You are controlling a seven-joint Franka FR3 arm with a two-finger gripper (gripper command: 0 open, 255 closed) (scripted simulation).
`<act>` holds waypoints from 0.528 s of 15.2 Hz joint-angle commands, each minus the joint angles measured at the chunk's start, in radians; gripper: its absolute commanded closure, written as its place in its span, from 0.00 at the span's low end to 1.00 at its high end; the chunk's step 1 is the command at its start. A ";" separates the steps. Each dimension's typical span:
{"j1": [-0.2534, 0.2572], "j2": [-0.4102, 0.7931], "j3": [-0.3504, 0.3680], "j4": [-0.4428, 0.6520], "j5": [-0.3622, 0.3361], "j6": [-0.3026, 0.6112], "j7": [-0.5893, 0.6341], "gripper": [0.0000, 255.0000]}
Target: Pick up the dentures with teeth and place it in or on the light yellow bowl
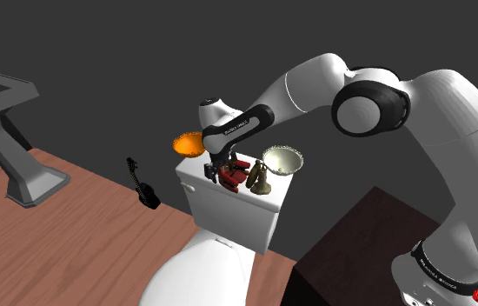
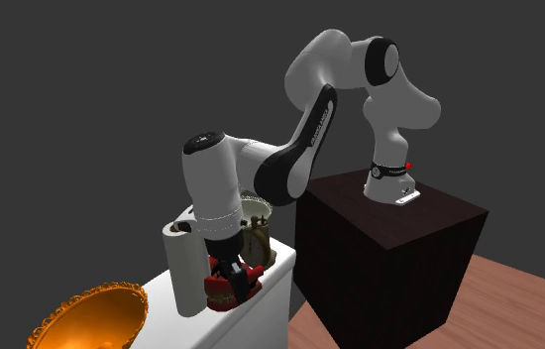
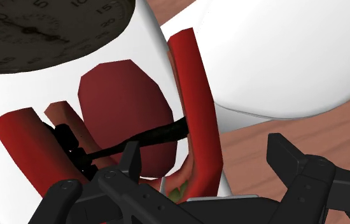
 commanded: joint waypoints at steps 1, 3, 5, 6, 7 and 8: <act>0.000 0.000 0.000 0.000 0.000 0.000 0.000 0.00; 0.000 0.000 0.000 0.000 0.000 0.000 0.000 1.00; 0.000 0.000 0.000 0.000 0.000 0.000 0.000 1.00; 0.000 0.000 0.000 0.000 0.000 0.000 0.000 1.00; 0.000 0.000 0.000 0.000 0.000 0.000 0.000 1.00; 0.000 0.000 0.000 0.000 0.000 0.000 0.000 1.00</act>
